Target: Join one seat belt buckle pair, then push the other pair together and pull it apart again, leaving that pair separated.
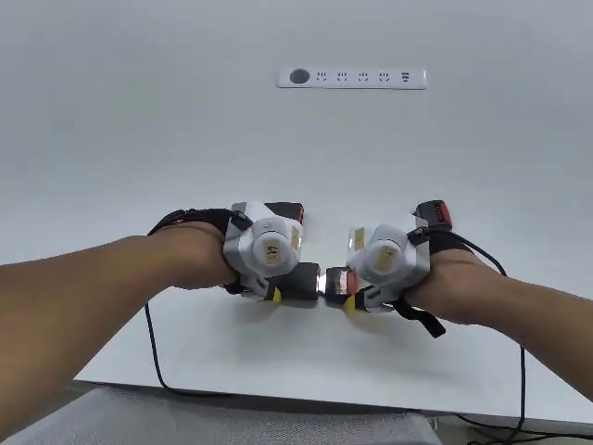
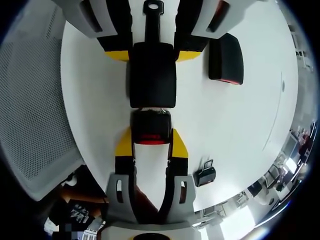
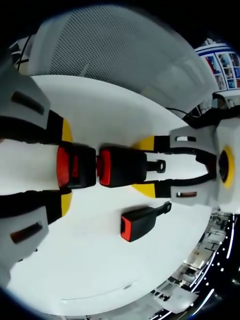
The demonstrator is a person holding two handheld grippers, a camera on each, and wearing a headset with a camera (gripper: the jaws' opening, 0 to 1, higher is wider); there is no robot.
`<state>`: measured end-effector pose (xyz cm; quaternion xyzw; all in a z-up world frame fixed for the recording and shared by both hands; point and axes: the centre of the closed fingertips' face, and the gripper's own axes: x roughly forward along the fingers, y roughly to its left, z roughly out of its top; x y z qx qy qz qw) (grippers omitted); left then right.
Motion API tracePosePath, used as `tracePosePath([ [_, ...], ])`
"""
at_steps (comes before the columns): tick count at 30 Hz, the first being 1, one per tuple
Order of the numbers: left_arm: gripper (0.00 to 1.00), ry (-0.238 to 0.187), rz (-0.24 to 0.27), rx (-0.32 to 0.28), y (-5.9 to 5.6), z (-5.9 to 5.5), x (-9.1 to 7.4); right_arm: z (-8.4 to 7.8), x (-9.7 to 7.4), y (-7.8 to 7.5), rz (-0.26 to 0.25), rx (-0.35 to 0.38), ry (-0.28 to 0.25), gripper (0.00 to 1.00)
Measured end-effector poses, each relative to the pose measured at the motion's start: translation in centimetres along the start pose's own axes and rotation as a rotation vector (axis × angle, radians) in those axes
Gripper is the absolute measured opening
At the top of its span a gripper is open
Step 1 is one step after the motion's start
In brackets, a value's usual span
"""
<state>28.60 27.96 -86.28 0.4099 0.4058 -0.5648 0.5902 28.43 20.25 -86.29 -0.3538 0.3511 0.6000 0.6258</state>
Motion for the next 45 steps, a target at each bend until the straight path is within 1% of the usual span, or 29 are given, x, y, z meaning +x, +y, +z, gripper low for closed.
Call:
tracePosePath([
  [2, 0.33, 0.010, 0.013, 0.014, -0.1, -0.2, -0.2, 0.1, 0.0, 0.0, -0.006, 0.003, -0.001, 0.36],
  [5, 0.32, -0.001, 0.034, -0.006, -0.1, -0.1, -1.2, 0.2, -0.4, 0.6, -0.005, -0.001, -0.007, 0.36],
  [7, 0.33, 0.003, 0.050, -0.012, -0.1, -0.2, -1.9, 0.5, -1.0, 0.7, -0.016, -0.005, -0.017, 0.38],
  [8, 0.33, 0.000, 0.057, -0.001, -0.1, -0.2, -2.2, 0.7, -1.2, 0.6, -0.022, -0.004, -0.021, 0.39],
  [9, 0.34, -0.006, 0.075, 0.029, 0.0, -0.1, -2.7, 0.6, -1.5, 0.6, -0.029, 0.000, -0.023, 0.40],
  [10, 0.34, -0.004, 0.080, 0.039, 0.0, -0.1, -2.9, 0.6, -1.9, 0.5, -0.036, 0.005, -0.022, 0.41],
  [12, 0.35, -0.003, 0.090, 0.062, -0.1, 0.0, -3.4, 0.7, -2.7, 0.2, -0.049, 0.019, -0.037, 0.41],
  [14, 0.35, -0.008, 0.091, 0.061, 0.0, 0.1, -3.9, 0.8, -3.4, 0.0, -0.057, 0.023, -0.049, 0.41],
  [15, 0.35, -0.017, 0.099, 0.061, 0.4, 0.3, -4.2, 0.8, -3.9, -0.2, -0.060, 0.030, -0.055, 0.40],
  [16, 0.35, -0.021, 0.101, 0.058, 0.5, 0.4, -4.3, 0.8, -4.0, -0.2, -0.061, 0.031, -0.057, 0.40],
  [17, 0.35, -0.032, 0.112, 0.051, 1.2, 0.6, -4.7, 0.5, -4.5, -0.6, -0.066, 0.016, -0.057, 0.40],
  [18, 0.37, -0.032, 0.118, 0.049, 1.5, 0.5, -4.8, 0.1, -4.8, -0.9, -0.070, 0.014, -0.053, 0.41],
  [21, 0.38, -0.028, 0.130, 0.063, 2.9, 0.3, -5.1, -1.0, -5.6, -2.2, -0.080, 0.027, -0.043, 0.41],
  [22, 0.38, -0.030, 0.133, 0.055, 3.6, 0.2, -5.3, -1.2, -5.9, -2.6, -0.085, 0.026, -0.041, 0.40],
  [24, 0.38, -0.034, 0.136, 0.051, 4.5, 0.0, -5.4, -2.0, -6.5, -3.8, -0.095, 0.027, -0.033, 0.40],
  [25, 0.38, -0.032, 0.142, 0.044, 5.2, -0.2, -5.4, -2.3, -6.8, -4.4, -0.101, 0.026, -0.029, 0.40],
  [26, 0.38, -0.032, 0.143, 0.041, 5.4, -0.3, -5.5, -2.4, -6.9, -4.7, -0.103, 0.026, -0.028, 0.40],
  [27, 0.40, -0.039, 0.152, 0.045, 6.1, -0.4, -5.7, -2.9, -7.3, -5.5, -0.111, 0.020, -0.022, 0.39],
  [28, 0.41, -0.038, 0.164, 0.049, 6.6, -0.5, -5.8, -3.1, -7.5, -5.9, -0.117, 0.017, -0.019, 0.39],
  [32, 0.41, -0.033, 0.159, 0.038, 8.0, -1.0, -6.1, -4.4, -8.3, -7.9, -0.139, 0.023, -0.005, 0.39],
  [36, 0.41, -0.039, 0.159, 0.033, 9.1, -1.1, -6.1, -5.9, -8.5, -9.6, -0.151, 0.030, 0.027, 0.39],
  [39, 0.40, -0.043, 0.146, 0.014, 9.9, -1.2, -5.7, -7.0, -8.6, -10.4, -0.139, 0.018, 0.055, 0.40],
  [41, 0.40, -0.043, 0.132, 0.014, 10.0, -1.2, -5.2, -7.7, -8.5, -10.4, -0.117, 0.008, 0.073, 0.39],
  [43, 0.42, -0.031, 0.115, 0.029, 10.2, -1.3, -4.4, -8.4, -8.3, -10.6, -0.099, -0.009, 0.092, 0.40],
  [45, 0.43, -0.023, 0.101, 0.037, 10.4, -1.5, -3.9, -8.7, -8.2, -10.7, -0.089, -0.017, 0.097, 0.40],
])
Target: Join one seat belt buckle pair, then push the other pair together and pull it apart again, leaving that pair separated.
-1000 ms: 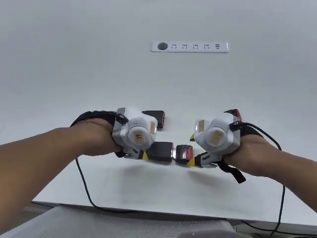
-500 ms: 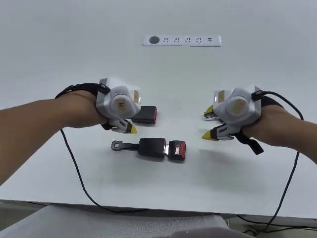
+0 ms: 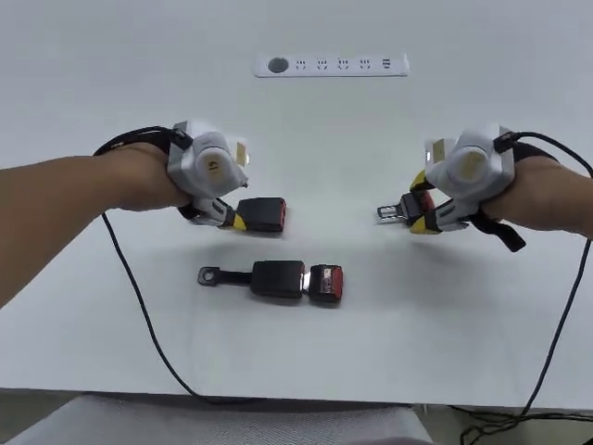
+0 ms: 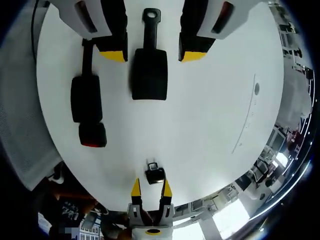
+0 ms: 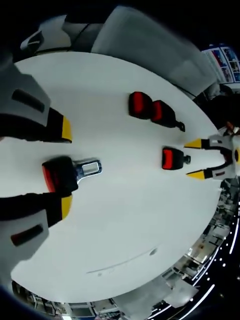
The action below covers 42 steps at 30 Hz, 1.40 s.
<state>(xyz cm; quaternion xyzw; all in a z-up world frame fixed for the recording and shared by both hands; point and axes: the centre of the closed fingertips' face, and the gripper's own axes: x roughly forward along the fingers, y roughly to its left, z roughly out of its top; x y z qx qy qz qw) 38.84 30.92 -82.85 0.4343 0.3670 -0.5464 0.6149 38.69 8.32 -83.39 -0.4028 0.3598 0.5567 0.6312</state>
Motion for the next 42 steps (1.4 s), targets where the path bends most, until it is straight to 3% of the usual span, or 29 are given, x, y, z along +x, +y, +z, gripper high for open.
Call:
tracePosePath([
  [4, 0.43, 0.009, -0.016, -0.009, 0.6, -0.4, 0.7, -0.3, 0.4, -0.4, 0.007, -0.014, 0.006, 0.40],
  [7, 0.43, 0.022, -0.040, -0.013, 0.5, -0.7, 1.4, -1.1, 1.1, -1.0, 0.012, -0.004, 0.023, 0.35],
  [11, 0.42, 0.038, -0.062, -0.020, 0.2, -1.1, 2.1, -1.4, 1.5, -1.1, 0.037, 0.014, 0.016, 0.35],
  [16, 0.34, 0.044, -0.087, 0.007, -0.7, -1.1, 2.5, -1.5, 1.6, -1.0, 0.055, -0.017, 0.017, 0.34],
  [22, 0.33, 0.038, -0.093, 0.023, -0.6, -0.9, 2.4, -1.6, 1.8, -1.2, 0.073, -0.016, 0.015, 0.34],
  [29, 0.33, 0.065, -0.096, 0.015, -0.7, -1.0, 2.5, -1.7, 1.9, -1.1, 0.086, 0.019, 0.019, 0.34],
  [36, 0.32, 0.079, -0.103, 0.008, -0.8, -1.0, 2.5, -0.4, 2.4, -1.0, 0.065, 0.018, 0.029, 0.34],
  [42, 0.32, 0.088, -0.106, 0.016, -0.8, -1.1, 2.5, 2.4, 3.5, -0.6, 0.062, 0.025, 0.002, 0.34],
])
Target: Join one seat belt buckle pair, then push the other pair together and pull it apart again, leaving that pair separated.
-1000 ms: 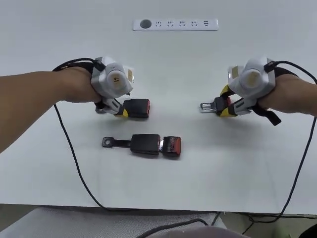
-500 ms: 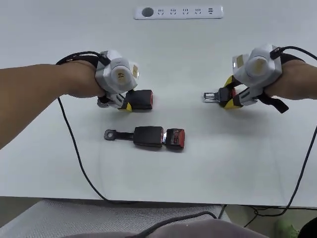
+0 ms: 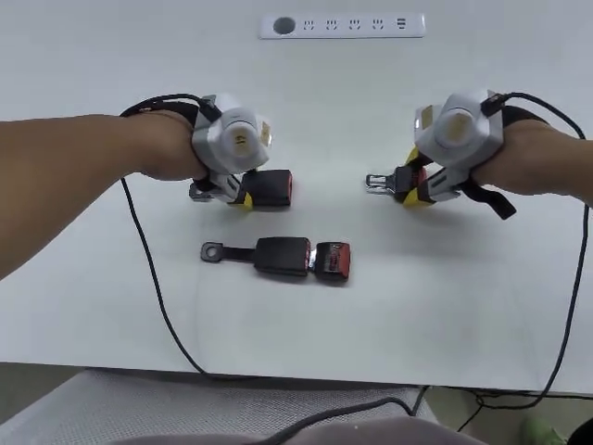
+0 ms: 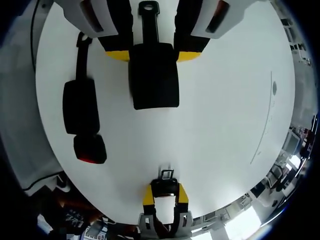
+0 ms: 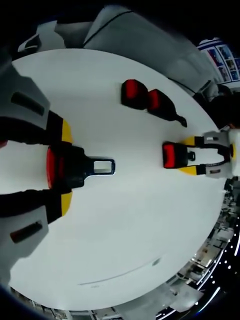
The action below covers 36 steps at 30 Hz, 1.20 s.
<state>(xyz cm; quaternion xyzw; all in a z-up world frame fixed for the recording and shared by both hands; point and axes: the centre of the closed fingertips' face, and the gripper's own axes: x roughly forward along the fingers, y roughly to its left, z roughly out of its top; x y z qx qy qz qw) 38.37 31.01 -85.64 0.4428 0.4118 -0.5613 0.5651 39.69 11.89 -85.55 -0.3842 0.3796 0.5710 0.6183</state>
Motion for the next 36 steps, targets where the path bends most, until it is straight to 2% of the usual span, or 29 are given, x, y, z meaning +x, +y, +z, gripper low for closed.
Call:
tracePosePath([
  [8, 0.32, 0.014, -0.001, -0.006, -0.1, 0.0, 0.0, 4.3, 1.9, 0.7, 0.002, 0.000, -0.030, 0.34],
  [10, 0.32, 0.019, -0.002, -0.007, -0.1, 0.0, 0.0, 5.0, 2.4, 0.3, 0.005, -0.014, -0.038, 0.34],
  [13, 0.32, 0.022, -0.001, 0.000, -0.1, 0.0, 0.0, 6.5, 3.1, 0.6, -0.001, -0.002, -0.047, 0.34],
  [17, 0.32, 0.017, -0.002, -0.001, -0.2, 0.1, -0.1, 7.9, 3.9, 0.7, 0.010, -0.029, -0.049, 0.34],
  [28, 0.32, 0.024, -0.003, -0.005, -0.2, 0.0, 0.0, 9.1, 4.3, 1.6, 0.025, -0.034, -0.022, 0.34],
  [36, 0.32, 0.025, -0.002, 0.001, -0.2, 0.0, 0.0, 9.1, 4.0, 1.9, 0.014, -0.059, -0.015, 0.34],
])
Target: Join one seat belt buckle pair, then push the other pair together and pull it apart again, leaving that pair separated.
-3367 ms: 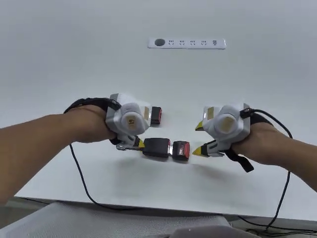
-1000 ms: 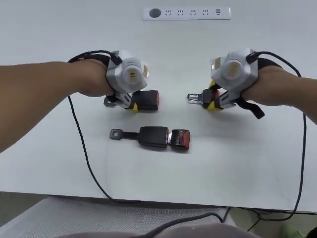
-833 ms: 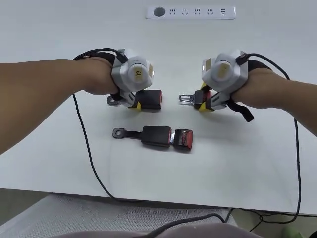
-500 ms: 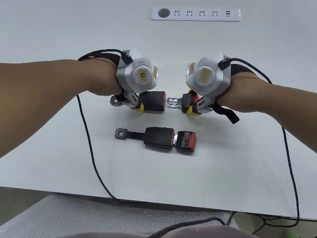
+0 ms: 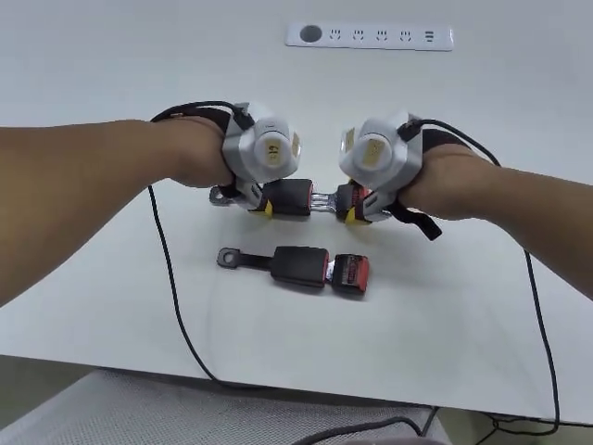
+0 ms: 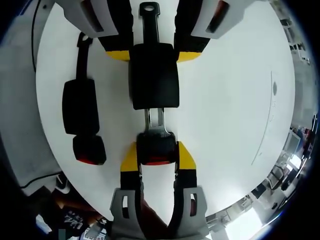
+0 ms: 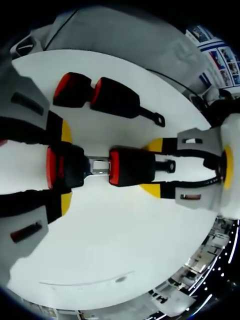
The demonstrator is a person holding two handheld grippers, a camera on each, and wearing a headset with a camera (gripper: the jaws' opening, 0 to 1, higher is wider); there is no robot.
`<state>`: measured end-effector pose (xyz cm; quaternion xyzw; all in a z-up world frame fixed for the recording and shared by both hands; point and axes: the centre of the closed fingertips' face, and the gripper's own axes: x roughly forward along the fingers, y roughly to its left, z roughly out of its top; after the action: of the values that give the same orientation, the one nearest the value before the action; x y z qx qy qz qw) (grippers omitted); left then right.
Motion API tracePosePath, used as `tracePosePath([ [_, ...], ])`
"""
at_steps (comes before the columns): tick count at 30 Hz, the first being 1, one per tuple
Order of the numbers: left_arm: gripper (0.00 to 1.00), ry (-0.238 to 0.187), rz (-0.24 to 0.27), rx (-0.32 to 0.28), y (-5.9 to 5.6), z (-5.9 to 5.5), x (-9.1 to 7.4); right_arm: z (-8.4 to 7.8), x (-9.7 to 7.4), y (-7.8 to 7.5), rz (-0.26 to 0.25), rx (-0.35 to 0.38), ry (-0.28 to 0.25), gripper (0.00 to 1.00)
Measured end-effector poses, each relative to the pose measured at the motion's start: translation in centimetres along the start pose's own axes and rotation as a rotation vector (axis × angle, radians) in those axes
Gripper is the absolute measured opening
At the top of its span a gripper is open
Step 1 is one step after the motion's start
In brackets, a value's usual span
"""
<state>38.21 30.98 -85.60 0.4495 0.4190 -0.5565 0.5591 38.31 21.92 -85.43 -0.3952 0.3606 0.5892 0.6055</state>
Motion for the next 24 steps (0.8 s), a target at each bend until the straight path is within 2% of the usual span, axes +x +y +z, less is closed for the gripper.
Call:
tracePosePath([
  [3, 0.32, 0.001, 0.001, 0.002, 0.0, 0.0, 0.0, 0.6, 0.0, 0.2, -0.003, -0.004, -0.015, 0.34],
  [5, 0.31, 0.002, 0.001, 0.004, 0.0, 0.0, 0.0, 0.7, 0.3, 0.3, -0.015, -0.030, -0.005, 0.34],
  [8, 0.32, 0.003, 0.002, 0.004, 0.0, 0.0, 0.1, 1.0, 0.4, 0.0, -0.010, 0.018, -0.036, 0.34],
  [16, 0.31, -0.019, 0.002, -0.019, 0.1, 0.0, 0.1, 1.4, 0.4, -0.1, -0.017, 0.041, -0.088, 0.33],
  [20, 0.31, -0.023, -0.001, -0.037, 0.1, 0.1, 0.1, 1.6, 0.5, -0.2, -0.012, 0.035, -0.089, 0.33],
  [24, 0.31, -0.013, -0.008, -0.020, 0.1, 0.1, 0.2, 1.7, 0.6, -0.3, 0.008, 0.001, -0.087, 0.33],
])
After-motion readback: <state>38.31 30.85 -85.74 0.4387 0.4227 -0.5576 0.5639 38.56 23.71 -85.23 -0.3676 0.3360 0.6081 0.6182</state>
